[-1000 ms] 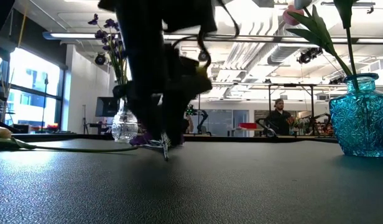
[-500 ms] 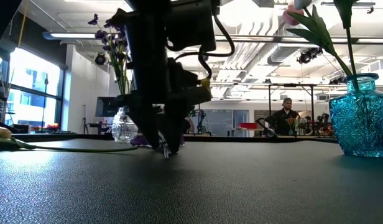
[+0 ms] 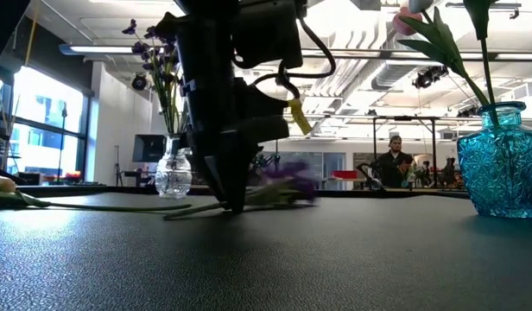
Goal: Sort flowers into vase by color
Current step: Put the violet flowers into the transparent white vase
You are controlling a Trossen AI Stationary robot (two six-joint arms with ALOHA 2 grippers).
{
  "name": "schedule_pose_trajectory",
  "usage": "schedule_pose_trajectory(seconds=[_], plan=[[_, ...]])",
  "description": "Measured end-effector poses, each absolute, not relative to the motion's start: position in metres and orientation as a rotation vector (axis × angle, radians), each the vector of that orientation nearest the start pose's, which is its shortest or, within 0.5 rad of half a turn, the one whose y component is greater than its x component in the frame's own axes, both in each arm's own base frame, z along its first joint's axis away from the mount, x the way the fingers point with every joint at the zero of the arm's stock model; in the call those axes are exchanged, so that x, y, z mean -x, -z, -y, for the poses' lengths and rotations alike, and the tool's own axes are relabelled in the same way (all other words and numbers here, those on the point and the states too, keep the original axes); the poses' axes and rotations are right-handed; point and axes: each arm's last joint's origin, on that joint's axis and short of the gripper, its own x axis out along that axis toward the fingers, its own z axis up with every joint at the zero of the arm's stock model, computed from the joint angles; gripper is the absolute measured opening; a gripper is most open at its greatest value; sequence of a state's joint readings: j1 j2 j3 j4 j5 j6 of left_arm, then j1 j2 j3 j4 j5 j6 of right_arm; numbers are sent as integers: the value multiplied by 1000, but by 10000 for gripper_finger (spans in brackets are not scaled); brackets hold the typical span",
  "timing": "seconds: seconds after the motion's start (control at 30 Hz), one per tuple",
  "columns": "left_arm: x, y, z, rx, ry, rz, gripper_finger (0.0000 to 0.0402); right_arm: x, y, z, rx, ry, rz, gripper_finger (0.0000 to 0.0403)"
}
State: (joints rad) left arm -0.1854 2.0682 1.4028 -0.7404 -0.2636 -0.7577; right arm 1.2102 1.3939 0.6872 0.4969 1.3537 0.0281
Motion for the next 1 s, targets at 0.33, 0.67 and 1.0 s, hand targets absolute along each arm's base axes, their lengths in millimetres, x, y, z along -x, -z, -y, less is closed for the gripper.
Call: schedule_pose_trajectory(seconds=[0.33,0.67,1.0], plan=[[-372,-128,69,113,-617,-1186,8,-122,-234,-244,178,144,-59,192],[-363,-146,61,137,-479,-1231,40,-129,-234,-240,176,171,-61,192],[-368,-165,37,216,-350,-1218,164,-132,-234,-239,176,183,-62,192]])
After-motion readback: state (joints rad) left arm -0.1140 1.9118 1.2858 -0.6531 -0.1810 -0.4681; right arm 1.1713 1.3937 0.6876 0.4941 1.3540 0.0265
